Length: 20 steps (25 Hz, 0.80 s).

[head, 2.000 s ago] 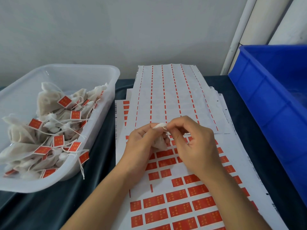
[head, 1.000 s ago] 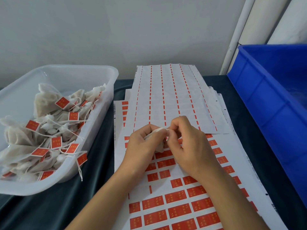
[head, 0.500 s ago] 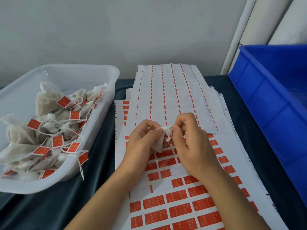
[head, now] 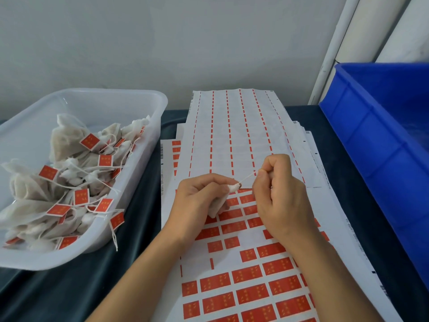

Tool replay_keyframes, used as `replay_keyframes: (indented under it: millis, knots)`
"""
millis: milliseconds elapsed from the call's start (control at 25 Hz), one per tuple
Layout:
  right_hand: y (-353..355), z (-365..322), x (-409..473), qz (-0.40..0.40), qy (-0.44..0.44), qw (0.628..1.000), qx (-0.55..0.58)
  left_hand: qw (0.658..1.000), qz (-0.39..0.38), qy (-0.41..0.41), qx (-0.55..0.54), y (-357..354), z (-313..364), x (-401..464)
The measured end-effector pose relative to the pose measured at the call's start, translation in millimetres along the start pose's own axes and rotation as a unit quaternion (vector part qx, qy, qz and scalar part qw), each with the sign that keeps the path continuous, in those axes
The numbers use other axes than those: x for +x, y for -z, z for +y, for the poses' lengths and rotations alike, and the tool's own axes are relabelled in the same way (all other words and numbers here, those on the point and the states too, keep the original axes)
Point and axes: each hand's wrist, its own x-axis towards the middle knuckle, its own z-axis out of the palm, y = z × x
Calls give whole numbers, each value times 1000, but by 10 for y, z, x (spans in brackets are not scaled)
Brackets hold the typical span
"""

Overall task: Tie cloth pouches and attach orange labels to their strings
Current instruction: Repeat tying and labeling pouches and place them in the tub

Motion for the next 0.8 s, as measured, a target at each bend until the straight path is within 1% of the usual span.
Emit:
replay_keyframes:
  millis: [120, 280, 480, 640, 800]
  knots:
    - [30, -6, 10, 10, -6, 999, -37, 1000, -9, 1, 12, 0, 18, -6]
    - [30, 12, -6, 10, -10, 998, -53, 1000, -9, 2, 7, 7, 33, -35]
    - [63, -9, -13, 21, 3, 996, -92, 997, -18, -25, 73, -73, 21, -75]
    - [86, -28, -31, 26, 11, 995, -96, 997, -21, -20, 73, -60, 25, -57]
    - [99, -22, -42, 26, 0, 996, -89, 996, -36, -20, 73, -50, 16, -63]
